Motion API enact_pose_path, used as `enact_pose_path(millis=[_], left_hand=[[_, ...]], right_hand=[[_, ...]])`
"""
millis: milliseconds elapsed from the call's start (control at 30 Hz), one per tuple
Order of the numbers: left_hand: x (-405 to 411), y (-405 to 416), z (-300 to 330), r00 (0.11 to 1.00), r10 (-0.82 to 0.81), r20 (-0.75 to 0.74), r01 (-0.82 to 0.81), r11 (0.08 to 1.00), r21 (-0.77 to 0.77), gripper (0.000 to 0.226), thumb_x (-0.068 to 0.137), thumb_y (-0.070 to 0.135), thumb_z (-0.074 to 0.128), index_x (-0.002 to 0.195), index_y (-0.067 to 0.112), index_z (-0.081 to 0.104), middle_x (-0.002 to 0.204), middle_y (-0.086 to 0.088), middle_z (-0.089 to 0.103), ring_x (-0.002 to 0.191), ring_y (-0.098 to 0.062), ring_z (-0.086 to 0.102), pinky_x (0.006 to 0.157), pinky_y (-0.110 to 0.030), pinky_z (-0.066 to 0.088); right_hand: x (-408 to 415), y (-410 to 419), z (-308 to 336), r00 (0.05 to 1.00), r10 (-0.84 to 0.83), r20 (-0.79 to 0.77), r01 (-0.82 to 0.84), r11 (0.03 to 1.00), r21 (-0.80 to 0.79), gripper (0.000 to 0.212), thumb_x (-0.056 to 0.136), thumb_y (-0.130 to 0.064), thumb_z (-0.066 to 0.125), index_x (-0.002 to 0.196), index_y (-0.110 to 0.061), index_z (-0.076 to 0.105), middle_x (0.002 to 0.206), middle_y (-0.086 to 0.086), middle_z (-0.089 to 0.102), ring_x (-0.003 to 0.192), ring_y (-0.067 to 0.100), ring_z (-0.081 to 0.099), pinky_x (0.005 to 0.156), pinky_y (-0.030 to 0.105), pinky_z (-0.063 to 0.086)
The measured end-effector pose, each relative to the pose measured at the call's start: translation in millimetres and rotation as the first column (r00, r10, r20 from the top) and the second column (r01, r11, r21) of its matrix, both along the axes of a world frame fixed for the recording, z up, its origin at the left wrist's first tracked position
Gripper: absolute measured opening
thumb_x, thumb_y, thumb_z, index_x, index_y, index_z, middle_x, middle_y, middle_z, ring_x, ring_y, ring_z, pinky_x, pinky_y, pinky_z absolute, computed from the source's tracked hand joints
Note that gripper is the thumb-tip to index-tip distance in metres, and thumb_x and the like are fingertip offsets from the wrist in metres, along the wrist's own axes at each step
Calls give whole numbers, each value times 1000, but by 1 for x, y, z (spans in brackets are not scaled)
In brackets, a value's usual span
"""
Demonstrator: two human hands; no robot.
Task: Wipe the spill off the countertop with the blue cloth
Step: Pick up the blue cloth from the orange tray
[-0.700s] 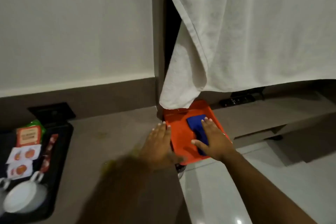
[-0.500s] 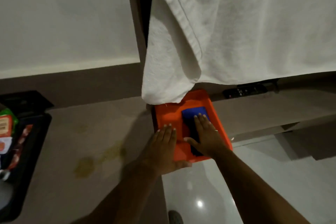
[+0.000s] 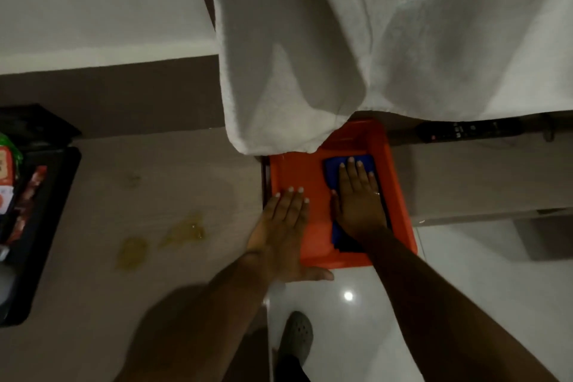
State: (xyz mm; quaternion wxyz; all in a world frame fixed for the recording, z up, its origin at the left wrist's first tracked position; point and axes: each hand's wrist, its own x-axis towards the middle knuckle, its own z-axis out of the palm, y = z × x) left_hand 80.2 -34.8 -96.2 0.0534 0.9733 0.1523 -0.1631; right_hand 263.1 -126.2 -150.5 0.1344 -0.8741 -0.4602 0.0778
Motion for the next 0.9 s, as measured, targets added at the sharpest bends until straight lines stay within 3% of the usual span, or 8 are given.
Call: enact_pose_path(millis=[267,400,467,567,633,733,833,900], left_hand=[[-2,1,3,994,-22,107,23,1000,-10,144,55,106,14,154,3,-9,164,-20,-12,151,-33,-14,120,-48,-15],[-19,4,23,975,-12,224,16,1000,-18,136,63,101,20,155,3,0,164,-22,-5,152,-34,-10,123,-51,-3],[-42,5,38,947,41,320,-39,999,-12,129,69,97,21,155,1,8,164,-23,2,152,-36,-2,123,-54,6],[-101,13,58,898,114,425,-139,990,31,114,80,87,33,152,-2,24,161,-26,19,150,-41,14,121,-55,18],[-150,20,69,881,210,425,-247,968,33,113,80,87,33,151,-1,27,160,-26,20,150,-41,16,121,-54,17],[-228,25,76,807,453,379,-486,874,-11,117,75,90,32,152,1,25,161,-26,18,150,-41,14,122,-50,8],[-302,21,68,659,643,391,-682,730,-50,115,75,84,49,148,-4,32,157,-31,24,148,-44,21,121,-55,17],[-343,18,63,575,742,343,-776,628,-59,118,73,87,39,148,-5,32,156,-31,25,147,-44,23,119,-54,19]], right_hand=[[6,1,9,996,-34,-86,37,999,29,63,91,-2,45,149,-8,22,158,21,16,147,35,10,118,43,-2],[1,-4,40,976,-66,-207,85,993,86,55,94,-5,44,147,-7,28,156,21,24,145,34,19,120,43,14],[-14,-5,68,945,-103,-312,172,964,203,48,97,-10,41,144,-7,36,151,21,35,140,35,31,117,42,21],[-56,-3,110,968,-70,-242,155,922,356,43,97,-6,46,139,1,41,142,25,47,130,40,45,107,36,30],[-94,0,135,977,4,-213,83,914,397,43,98,-9,46,140,-2,41,140,23,50,125,39,49,102,33,34],[-160,6,158,954,136,-269,-20,919,395,45,99,-14,45,143,-8,39,141,18,50,126,33,49,103,28,32],[-228,17,157,906,271,-325,-166,934,316,47,100,-20,44,145,-15,35,145,14,46,131,29,45,110,33,31],[-271,23,140,884,351,-309,-285,928,240,49,100,-24,42,147,-18,30,153,10,36,139,24,34,112,23,18]])
